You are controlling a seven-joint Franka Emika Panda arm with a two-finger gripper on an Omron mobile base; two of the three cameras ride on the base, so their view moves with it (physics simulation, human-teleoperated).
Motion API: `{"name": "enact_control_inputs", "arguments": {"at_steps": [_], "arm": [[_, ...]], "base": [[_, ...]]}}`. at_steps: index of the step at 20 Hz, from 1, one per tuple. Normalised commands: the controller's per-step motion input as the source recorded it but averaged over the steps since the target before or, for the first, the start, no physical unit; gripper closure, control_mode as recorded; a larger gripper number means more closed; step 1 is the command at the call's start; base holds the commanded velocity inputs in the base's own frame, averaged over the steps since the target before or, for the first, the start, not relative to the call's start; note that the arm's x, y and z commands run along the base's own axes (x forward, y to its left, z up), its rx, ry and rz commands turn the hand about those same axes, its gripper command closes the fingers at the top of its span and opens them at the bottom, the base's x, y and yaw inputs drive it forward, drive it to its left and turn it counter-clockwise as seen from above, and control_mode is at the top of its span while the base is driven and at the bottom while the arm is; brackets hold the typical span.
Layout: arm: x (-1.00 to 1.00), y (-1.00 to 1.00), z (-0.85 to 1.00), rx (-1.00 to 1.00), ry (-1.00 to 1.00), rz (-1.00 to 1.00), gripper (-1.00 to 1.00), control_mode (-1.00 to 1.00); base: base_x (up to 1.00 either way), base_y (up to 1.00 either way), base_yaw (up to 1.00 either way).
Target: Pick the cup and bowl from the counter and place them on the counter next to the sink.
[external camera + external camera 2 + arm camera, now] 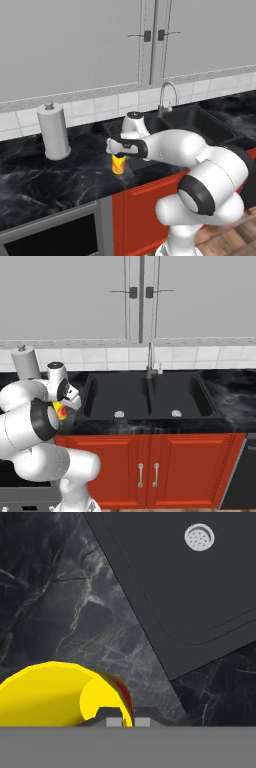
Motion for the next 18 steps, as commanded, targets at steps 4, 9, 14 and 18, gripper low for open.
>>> {"name": "enact_control_inputs", "arguments": {"at_steps": [4,9,14,18], "arm": [[0.0,0.09,-0.3,0.0,0.0,-0.08,1.0,-1.0],[0.0,0.05,-0.27,0.0,0.0,-0.07,1.0,-1.0],[0.0,0.01,-0.26,0.0,0.0,-0.05,1.0,-1.0],[0.0,0.0,0.0,0.0,0.0,-0.01,1.0,-1.0]], "base": [[0.0,0.0,0.0],[0.0,0.0,0.0],[0.0,0.0,0.0],[0.0,0.0,0.0]]}}
